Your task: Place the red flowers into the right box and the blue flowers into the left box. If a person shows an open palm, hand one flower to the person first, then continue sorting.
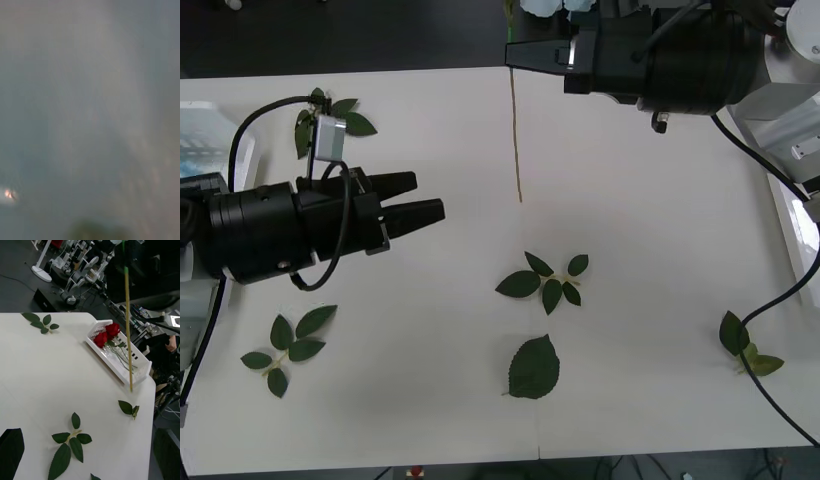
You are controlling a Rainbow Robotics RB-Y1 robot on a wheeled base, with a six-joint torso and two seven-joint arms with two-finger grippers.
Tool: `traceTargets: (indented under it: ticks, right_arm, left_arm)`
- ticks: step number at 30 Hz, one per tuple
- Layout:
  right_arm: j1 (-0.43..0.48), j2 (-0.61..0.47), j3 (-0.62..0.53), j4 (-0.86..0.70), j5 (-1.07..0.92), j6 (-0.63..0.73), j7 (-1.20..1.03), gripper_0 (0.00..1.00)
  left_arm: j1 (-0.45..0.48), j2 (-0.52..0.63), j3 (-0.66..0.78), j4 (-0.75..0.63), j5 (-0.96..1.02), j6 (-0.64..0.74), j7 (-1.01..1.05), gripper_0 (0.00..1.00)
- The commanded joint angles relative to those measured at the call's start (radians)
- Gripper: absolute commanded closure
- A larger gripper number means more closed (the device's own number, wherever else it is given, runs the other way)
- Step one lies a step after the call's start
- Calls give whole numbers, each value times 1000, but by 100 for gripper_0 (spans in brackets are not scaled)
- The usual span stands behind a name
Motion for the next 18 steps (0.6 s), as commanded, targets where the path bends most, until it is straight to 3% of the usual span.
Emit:
traceTargets:
  ticks: [1,8,18]
  right_arm:
    - [37,-19,-14,-88,-18,-23,48,100]
    - [52,-3,-14,-96,-17,-29,63,100]
    - [58,-3,-14,-96,-18,-32,72,100]
  left_arm:
    - [-91,-32,-66,-21,-64,-58,98,0]
    - [-152,-39,-147,-21,-107,-115,178,0]
    - [-170,-41,-288,-21,-90,-231,201,0]
